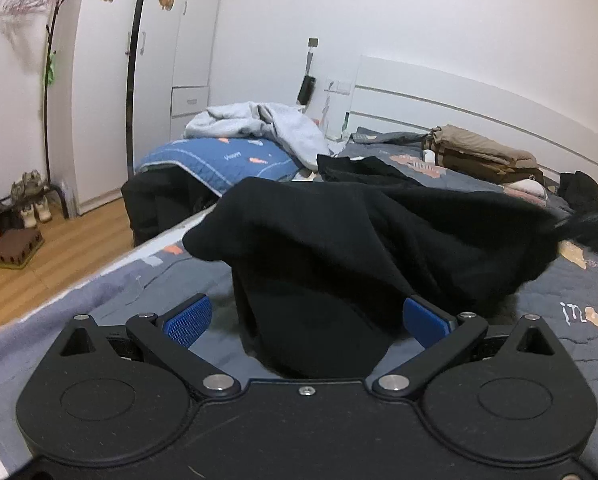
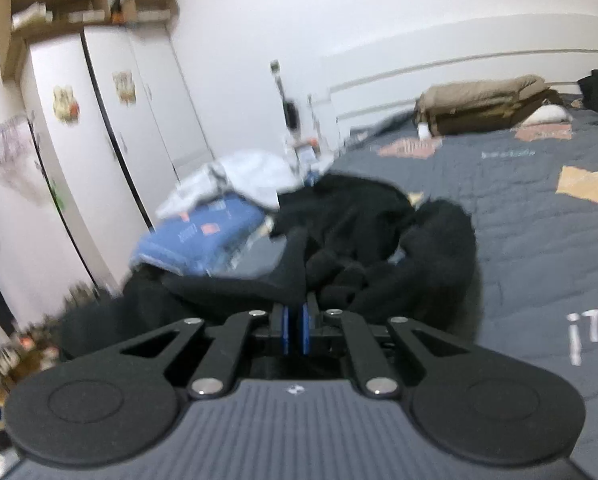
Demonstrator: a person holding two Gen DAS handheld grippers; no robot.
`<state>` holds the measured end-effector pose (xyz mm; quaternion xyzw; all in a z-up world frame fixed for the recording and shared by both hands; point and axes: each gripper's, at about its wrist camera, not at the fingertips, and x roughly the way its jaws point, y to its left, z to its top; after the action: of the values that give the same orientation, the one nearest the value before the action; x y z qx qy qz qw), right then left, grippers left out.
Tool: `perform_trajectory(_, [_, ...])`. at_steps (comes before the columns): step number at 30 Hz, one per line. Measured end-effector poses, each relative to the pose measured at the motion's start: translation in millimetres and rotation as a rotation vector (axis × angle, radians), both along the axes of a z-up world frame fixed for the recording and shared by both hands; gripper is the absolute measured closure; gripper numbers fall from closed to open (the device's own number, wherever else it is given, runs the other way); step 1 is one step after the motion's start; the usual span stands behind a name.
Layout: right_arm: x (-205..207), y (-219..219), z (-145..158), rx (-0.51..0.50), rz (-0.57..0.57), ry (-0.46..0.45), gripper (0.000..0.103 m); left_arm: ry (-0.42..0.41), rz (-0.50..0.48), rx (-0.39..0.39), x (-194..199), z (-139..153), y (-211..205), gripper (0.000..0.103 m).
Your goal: Fold clothes
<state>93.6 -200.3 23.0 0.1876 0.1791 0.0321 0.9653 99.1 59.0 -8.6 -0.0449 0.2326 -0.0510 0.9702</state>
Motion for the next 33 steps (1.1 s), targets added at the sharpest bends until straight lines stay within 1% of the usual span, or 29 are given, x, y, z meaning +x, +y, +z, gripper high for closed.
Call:
perform_trajectory(3, [-47,-17,29,0.069,-0.025,-0.055,0.097,-0.011,-0.003,-0.023,-5,4,2,0.0])
perform_trajectory(6, [-102,-34,55,0.096,-0.068,-0.086,0.097,-0.023,-0.041,-0.06,-11,10,3,0.0])
perform_trajectory(7, [-119,-39,60,0.102,-0.076,-0.092,0.097,-0.032,-0.063,-0.07,-14,12,2,0.0])
perform_trajectory(9, [-154,-47,63,0.062,-0.111,-0.077,0.097,-0.062,-0.104,-0.085,-22,17,-1,0.0])
perform_trajectory(12, [-199,-54,48,-0.021,-0.139,0.037,0.097,-0.105,-0.164,-0.105,-36,24,-5,0.0])
perform_trajectory(14, [-218,-56,25,-0.047,-0.112,0.128,0.096,-0.125,-0.183,-0.105,-44,26,-10,0.0])
perform_trajectory(16, [-232,-54,0,-0.047,-0.07,0.206,0.093,-0.129,-0.192,-0.087,-49,24,-15,0.0])
perform_trajectory(18, [-243,-48,-15,-0.037,-0.062,0.228,0.093,-0.101,-0.207,-0.058,-48,18,-22,0.0])
perform_trajectory(20, [-253,-42,-24,-0.027,-0.072,0.23,0.09,-0.05,-0.227,-0.028,-45,8,-30,0.0])
perform_trajectory(22, [-258,-39,-23,-0.015,-0.091,0.217,0.088,0.019,-0.239,0.002,-41,-4,-38,0.0])
perform_trajectory(26, [-257,-30,-10,-0.033,-0.091,0.196,0.083,0.066,-0.235,0.066,-39,-21,-44,0.0])
perform_trajectory(27, [-257,-28,-6,-0.039,-0.088,0.19,0.079,0.072,-0.23,0.074,-39,-23,-44,0.0])
perform_trajectory(29, [-265,-32,2,-0.017,-0.065,0.141,0.071,0.074,-0.22,0.068,-38,-24,-42,0.0])
perform_trajectory(31, [-273,-39,11,0.016,-0.04,0.074,0.054,0.076,-0.21,0.062,-38,-24,-40,0.0])
perform_trajectory(32, [-272,-41,14,0.019,-0.042,0.048,0.048,0.077,-0.205,0.059,-38,-25,-39,0.0])
perform_trajectory(33, [-268,-43,16,0.013,-0.051,0.031,0.034,0.076,-0.201,0.051,-38,-24,-38,0.0])
